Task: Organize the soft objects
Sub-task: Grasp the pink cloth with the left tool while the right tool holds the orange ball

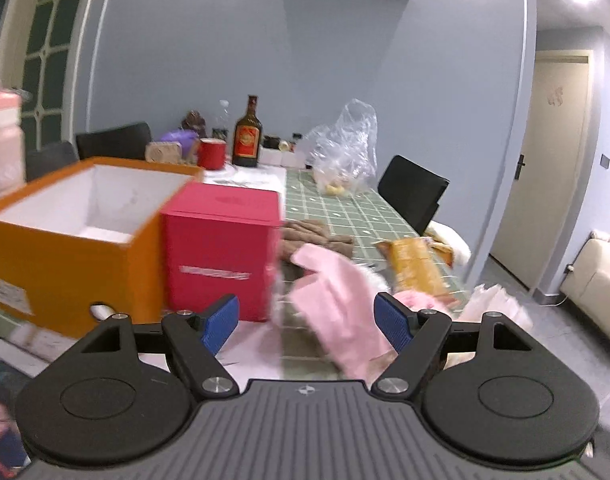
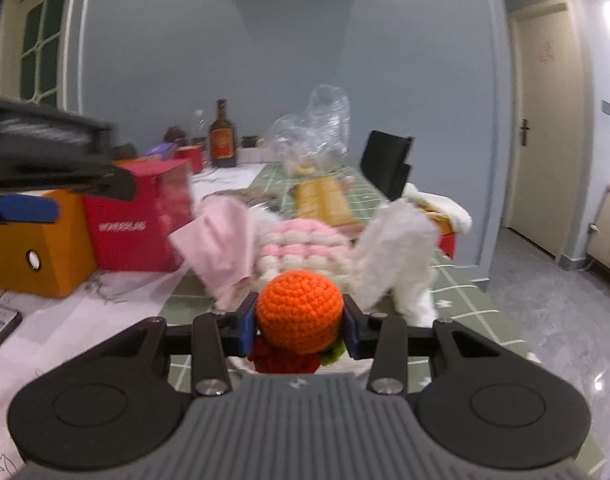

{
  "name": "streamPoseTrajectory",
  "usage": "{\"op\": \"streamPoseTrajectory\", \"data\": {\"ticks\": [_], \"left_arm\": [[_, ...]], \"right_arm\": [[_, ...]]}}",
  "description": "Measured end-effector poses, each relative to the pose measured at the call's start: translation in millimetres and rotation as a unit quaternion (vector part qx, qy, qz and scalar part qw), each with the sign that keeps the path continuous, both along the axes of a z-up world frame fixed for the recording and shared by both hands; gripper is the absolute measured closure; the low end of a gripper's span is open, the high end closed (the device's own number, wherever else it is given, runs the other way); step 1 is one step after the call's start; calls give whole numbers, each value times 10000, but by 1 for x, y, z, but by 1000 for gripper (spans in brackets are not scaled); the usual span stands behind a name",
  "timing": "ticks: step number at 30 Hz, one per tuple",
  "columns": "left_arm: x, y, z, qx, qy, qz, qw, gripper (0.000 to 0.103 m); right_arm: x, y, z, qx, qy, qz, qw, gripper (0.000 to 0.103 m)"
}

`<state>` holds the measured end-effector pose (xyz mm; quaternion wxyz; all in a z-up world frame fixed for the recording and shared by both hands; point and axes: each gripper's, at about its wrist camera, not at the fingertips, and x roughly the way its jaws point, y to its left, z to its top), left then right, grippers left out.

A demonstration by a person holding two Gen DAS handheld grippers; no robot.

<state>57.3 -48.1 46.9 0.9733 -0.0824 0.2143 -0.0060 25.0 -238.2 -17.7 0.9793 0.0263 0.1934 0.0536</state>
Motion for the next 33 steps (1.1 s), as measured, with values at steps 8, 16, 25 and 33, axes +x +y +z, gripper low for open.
{"op": "streamPoseTrajectory", "data": {"ticks": [8,16,25,33], "left_arm": [[50,-35,-13,-195,138,-225,9995,12],[86,-46,-21,-176,507,641,9965,12],[125,-38,-44,-617,1316,1409,9793,12],[121,-47,-48,-171,1094,1378,9842,46]], "right_arm": [[-3,-21,-2,335,-56,-265,9991,61],[-1,-26,-9,367,63,-217,9991,61],[7,-29,-20,295,219,-253,9990,61],[8,-39,-27,317,302,-358,9984,61]]}}
